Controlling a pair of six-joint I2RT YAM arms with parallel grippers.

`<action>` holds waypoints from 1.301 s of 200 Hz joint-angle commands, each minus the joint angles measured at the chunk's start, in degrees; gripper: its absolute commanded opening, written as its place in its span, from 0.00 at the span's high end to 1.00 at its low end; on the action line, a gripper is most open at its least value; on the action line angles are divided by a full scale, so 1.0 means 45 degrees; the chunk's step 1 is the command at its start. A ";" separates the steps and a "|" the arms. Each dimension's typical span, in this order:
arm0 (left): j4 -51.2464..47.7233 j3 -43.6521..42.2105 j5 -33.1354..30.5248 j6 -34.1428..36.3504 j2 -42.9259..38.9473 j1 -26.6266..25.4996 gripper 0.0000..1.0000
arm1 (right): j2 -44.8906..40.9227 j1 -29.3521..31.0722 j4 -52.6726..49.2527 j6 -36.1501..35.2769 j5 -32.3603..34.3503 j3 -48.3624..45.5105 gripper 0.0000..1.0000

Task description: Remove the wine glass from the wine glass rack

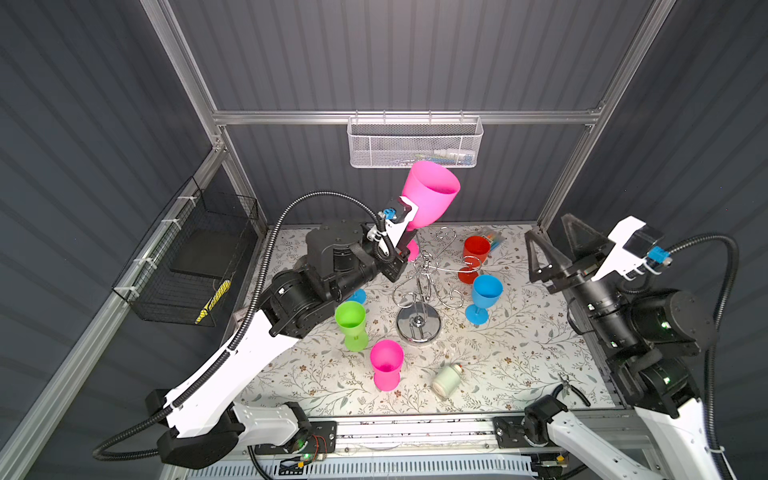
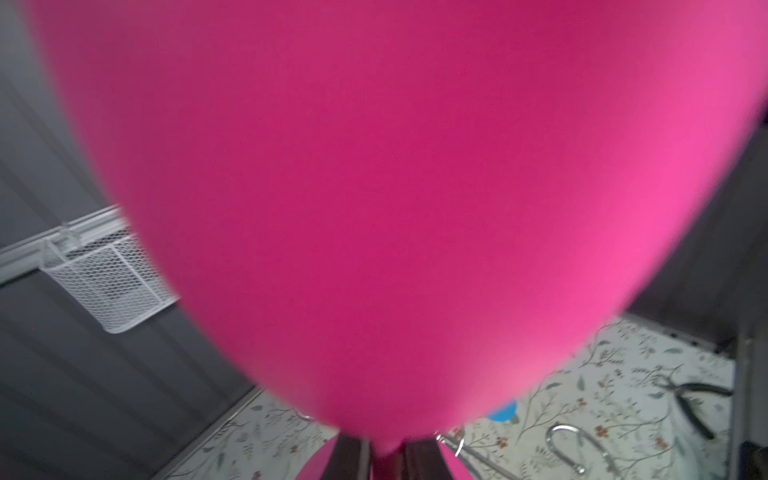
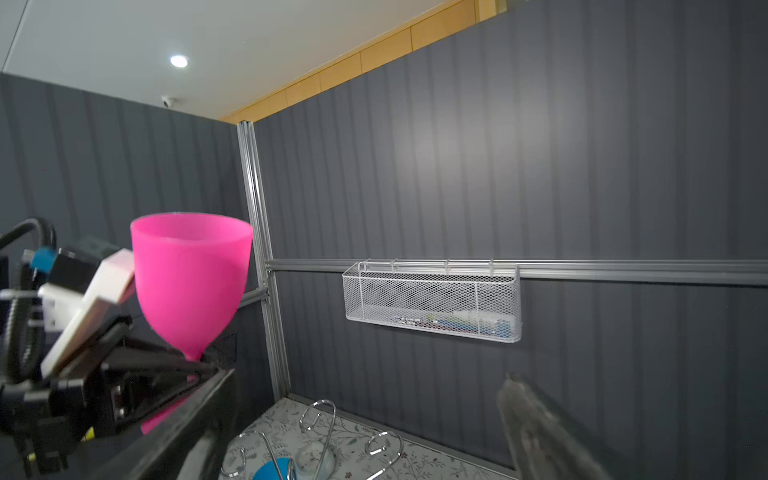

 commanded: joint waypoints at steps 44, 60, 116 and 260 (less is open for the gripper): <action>0.0760 -0.0796 -0.2023 0.7291 -0.0307 -0.0314 1.00 | 0.2767 0.0019 -0.2802 0.4521 -0.3353 0.2855 0.09; 0.0875 -0.0950 -0.2308 0.8528 -0.0230 -0.0463 1.00 | 0.3254 0.0010 -0.3284 0.4949 -0.4461 0.3343 0.16; 0.1482 -0.1027 -0.2840 1.0438 0.0035 -0.0667 1.00 | 0.4010 0.0012 -0.4744 0.5559 -0.5291 0.3896 0.33; 0.1300 -0.0991 -0.2942 1.0742 0.0381 -0.0794 1.00 | 0.4669 -0.0014 -0.5080 0.5945 -0.6524 0.3812 0.87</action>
